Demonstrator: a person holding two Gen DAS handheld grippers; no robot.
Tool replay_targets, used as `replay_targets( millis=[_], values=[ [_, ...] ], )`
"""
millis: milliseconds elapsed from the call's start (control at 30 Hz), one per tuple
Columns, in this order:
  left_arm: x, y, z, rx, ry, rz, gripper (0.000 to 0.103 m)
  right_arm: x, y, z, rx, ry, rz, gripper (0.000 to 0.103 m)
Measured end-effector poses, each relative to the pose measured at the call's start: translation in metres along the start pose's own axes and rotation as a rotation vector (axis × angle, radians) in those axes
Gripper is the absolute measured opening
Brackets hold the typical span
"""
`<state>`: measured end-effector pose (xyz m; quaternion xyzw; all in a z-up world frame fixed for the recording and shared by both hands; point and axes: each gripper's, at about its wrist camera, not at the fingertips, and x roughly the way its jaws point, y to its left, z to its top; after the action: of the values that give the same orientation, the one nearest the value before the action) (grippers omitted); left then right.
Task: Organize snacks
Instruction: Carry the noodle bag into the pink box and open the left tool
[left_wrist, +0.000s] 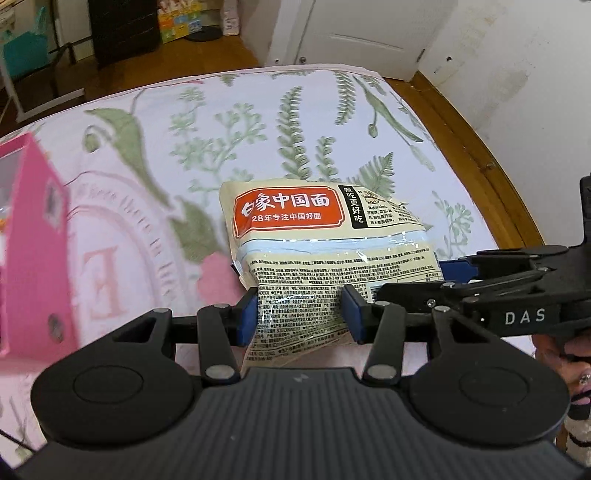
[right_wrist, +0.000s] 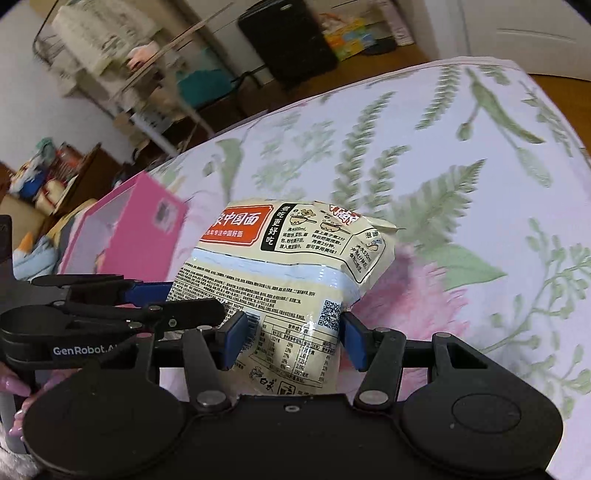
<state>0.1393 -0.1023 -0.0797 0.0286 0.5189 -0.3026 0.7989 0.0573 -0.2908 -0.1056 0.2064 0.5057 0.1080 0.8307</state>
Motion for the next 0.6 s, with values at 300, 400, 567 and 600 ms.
replay_targets(
  millis=[300,400,567,600],
  values=[
    [-0.066,0.04,-0.036,-0.064,-0.043,0.038,0.046,0.0,0.069,-0.009,-0.124,0.035,0.082,0.056],
    [-0.093,0.055,-0.049,-0.076,-0.078,0.062,0.046,0.001,0.094,-0.009,-0.165,0.042,0.118,0.056],
    [-0.137,0.088,-0.063,-0.131,-0.15,0.097,0.046,0.006,0.136,-0.001,-0.224,0.032,0.187,0.056],
    [-0.145,0.095,-0.065,-0.143,-0.165,0.104,0.046,0.008,0.144,0.002,-0.236,0.031,0.196,0.056]
  ],
)
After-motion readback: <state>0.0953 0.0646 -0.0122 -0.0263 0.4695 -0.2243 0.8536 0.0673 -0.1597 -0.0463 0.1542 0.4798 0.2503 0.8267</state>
